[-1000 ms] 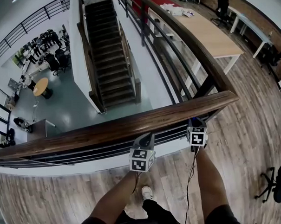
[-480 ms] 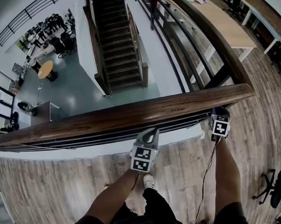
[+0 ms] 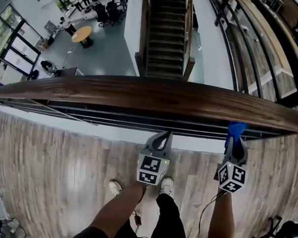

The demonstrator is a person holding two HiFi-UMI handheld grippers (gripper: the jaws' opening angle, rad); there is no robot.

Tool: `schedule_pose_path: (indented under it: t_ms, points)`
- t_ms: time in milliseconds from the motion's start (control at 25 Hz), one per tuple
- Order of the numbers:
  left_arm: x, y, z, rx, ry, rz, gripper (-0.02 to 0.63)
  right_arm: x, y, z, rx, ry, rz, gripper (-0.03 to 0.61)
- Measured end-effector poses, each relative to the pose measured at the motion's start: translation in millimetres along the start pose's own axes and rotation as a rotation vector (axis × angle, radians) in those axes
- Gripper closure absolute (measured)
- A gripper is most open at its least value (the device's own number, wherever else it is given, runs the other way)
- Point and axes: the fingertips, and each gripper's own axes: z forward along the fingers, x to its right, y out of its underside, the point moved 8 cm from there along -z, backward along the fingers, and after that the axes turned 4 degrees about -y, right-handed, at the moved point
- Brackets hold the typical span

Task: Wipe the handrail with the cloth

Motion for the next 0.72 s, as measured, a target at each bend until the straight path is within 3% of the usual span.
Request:
schedule_pose_path:
  t_ms: [320, 560, 720]
  points:
    - [-186, 66, -89, 0.029, -0.133, -0.073, 0.609, -247, 51, 12, 0.008, -0.206, 0.034, 0.489]
    - [-316, 84, -163, 0.046, -0.262, -0.104, 0.609, -418, 60, 42, -0.051, -0.361, 0.032, 0.489]
    - [-420, 88, -208, 0.072, -0.284, -0.153, 0.609, -550, 63, 81, -0.047, -0.459, -0.026, 0.489]
